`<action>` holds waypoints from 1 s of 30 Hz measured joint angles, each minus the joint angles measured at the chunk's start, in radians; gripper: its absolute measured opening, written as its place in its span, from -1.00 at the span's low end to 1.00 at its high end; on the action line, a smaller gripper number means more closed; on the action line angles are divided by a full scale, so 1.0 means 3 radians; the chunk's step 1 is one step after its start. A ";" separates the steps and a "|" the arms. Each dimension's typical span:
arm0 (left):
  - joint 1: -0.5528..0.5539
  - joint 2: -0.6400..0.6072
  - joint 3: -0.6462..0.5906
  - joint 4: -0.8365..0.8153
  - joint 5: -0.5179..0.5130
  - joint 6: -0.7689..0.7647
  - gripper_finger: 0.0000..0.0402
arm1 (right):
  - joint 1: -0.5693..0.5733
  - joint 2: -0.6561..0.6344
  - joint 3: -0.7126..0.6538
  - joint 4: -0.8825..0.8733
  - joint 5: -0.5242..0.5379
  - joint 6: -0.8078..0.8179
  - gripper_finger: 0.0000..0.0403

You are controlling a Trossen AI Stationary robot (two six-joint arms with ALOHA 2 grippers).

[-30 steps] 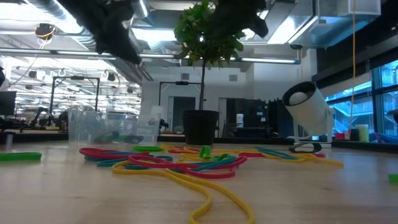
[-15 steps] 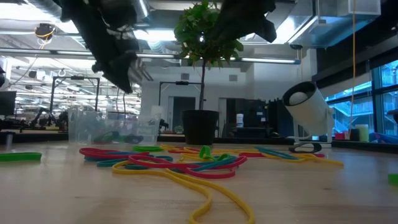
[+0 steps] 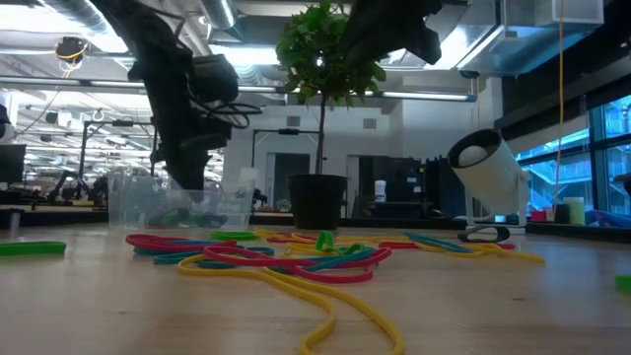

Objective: Pick and place rubber bands into bin
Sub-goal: Put the red rubber band into the transparent bin, then put the yellow rubber band into the transparent bin

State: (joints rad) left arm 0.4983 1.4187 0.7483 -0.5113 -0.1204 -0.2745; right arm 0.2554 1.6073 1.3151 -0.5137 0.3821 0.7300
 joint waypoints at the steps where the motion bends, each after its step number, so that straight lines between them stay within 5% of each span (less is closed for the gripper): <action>1: 0.0008 0.0017 0.0000 0.0001 0.0013 0.0000 -0.86 | 0.0000 0.0000 0.0000 -0.0001 -0.0006 0.0000 -0.49; 14: 0.0098 -0.0103 0.0001 -0.0005 0.0137 -0.0013 -0.27 | -0.0005 0.0000 0.0000 -0.0005 0.0006 -0.0032 -0.49; 30: 0.0091 -0.1154 0.0003 -0.0249 0.0099 -0.0159 -0.22 | -0.0026 -0.0281 0.0005 -0.0902 0.0006 -0.0106 -0.49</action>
State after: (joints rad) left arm 0.5255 1.0723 0.7490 -0.5861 -0.0907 -0.3222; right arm 0.2476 1.5230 1.3167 -0.7841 0.3840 0.6980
